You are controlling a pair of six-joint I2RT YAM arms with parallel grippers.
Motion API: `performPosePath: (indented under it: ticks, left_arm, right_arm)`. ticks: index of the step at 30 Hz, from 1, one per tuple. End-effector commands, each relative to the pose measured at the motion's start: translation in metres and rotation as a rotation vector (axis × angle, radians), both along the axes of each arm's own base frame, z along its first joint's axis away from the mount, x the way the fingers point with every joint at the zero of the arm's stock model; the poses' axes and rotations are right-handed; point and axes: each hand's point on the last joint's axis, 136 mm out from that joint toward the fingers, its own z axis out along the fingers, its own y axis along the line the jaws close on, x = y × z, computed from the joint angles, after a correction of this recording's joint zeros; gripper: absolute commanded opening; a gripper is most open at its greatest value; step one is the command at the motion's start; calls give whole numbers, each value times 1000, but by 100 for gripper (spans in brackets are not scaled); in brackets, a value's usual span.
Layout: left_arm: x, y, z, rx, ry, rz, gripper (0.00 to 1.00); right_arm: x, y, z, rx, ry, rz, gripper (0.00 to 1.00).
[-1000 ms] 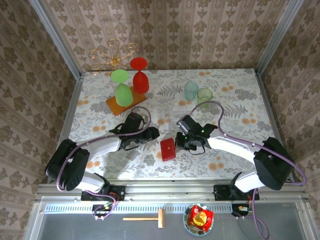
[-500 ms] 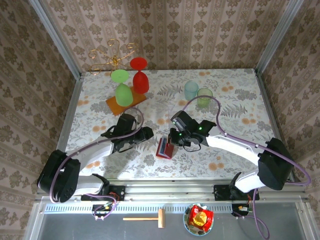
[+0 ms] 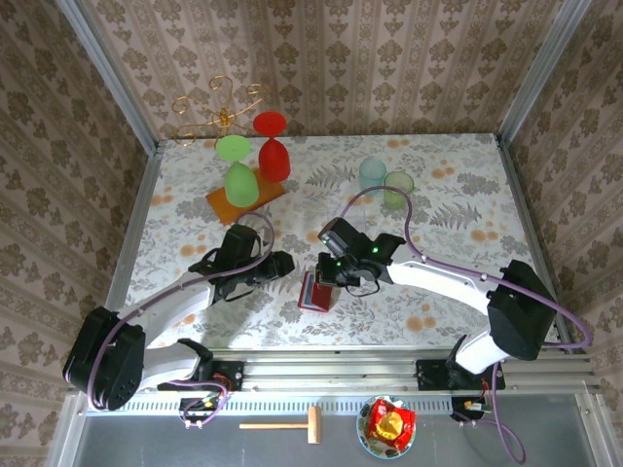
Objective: Take the credit cards out of the card holder
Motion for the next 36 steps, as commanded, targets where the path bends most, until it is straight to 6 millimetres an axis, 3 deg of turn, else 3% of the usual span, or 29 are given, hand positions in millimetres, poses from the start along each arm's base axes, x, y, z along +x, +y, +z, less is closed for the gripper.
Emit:
performPosePath:
  ticks: [1, 9, 10, 20, 27, 36]
  left_arm:
    - [0, -9, 3, 5, -10, -48, 41]
    - [1, -38, 1, 5, -2, -116, 38]
    - [1, -42, 1, 4, 1, -123, 37]
    - [-6, -77, -3, -21, 26, -253, 32]
    - [-9, -91, -13, -39, 65, -269, 29]
    - [-8, -92, -16, -36, 76, -264, 28]
  right_arm:
    - [-1, -16, 10, -39, -45, -3, 3]
    - [0, -60, -16, -98, -12, -83, 2]
    - [2, -65, -9, -80, -29, -94, 2]
    - [-3, -113, -32, -147, 12, -156, 2]
    - [-7, -130, -60, -198, 48, -177, 2]
    - [-9, -127, -102, -244, 120, -163, 0]
